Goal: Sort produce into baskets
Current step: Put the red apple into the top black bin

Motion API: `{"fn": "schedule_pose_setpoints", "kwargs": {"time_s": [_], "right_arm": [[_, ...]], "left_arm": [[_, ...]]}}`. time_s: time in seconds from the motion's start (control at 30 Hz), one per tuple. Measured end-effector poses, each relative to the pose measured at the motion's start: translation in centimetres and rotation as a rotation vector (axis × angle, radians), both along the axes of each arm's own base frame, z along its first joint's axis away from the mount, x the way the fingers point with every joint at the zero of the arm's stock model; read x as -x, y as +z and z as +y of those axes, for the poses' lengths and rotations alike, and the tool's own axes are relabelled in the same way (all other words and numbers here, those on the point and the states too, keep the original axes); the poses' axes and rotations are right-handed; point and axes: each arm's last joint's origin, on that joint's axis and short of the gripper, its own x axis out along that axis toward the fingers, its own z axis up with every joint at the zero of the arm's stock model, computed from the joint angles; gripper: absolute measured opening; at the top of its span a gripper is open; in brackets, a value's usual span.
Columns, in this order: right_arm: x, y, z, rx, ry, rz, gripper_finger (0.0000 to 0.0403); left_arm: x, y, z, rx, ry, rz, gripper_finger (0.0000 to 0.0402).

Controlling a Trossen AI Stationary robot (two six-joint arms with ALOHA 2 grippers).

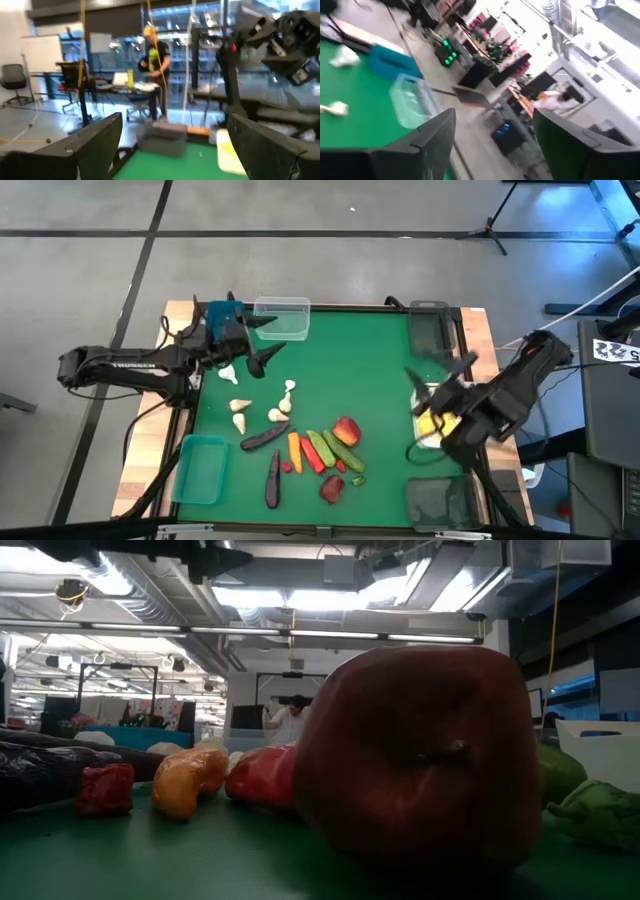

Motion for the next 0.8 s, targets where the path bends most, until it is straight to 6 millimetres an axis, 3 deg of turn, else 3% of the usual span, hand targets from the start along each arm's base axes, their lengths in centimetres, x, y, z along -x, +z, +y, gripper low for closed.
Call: {"fn": "schedule_pose_setpoints", "kwargs": {"time_s": [0.13,0.23,0.3,0.4,0.5,0.7,0.8], "right_arm": [[1.8,3.3,-3.2,-0.066,-0.030,0.019,0.0264],[3.5,5.3,-5.2,-0.271,-0.015,-0.075,0.0264],[4.8,5.6,-6.3,-0.372,-0.019,-0.146,0.0264],[6.0,4.9,-7.3,-0.354,-0.041,-0.187,0.0264],[6.1,3.9,-7.3,-0.291,-0.052,-0.170,0.0264],[4.2,-0.9,-6.0,-0.251,-0.056,-0.109,0.0264],[3.0,-3.3,-5.3,-0.234,-0.094,-0.192,0.0264]], "left_arm": [[0.4,0.5,1.6,0.054,0.077,0.016,0.0356],[0.9,0.1,3.5,0.149,0.165,0.013,0.0356],[1.4,-0.2,4.6,0.221,0.218,0.002,0.0356],[1.9,0.1,5.6,0.246,0.218,-0.038,0.0356],[2.0,0.1,5.8,0.219,0.175,-0.026,0.0356],[1.5,-0.8,5.0,0.142,0.003,0.085,0.0356],[1.4,-0.9,4.7,0.195,-0.028,0.070,0.0356]]}}
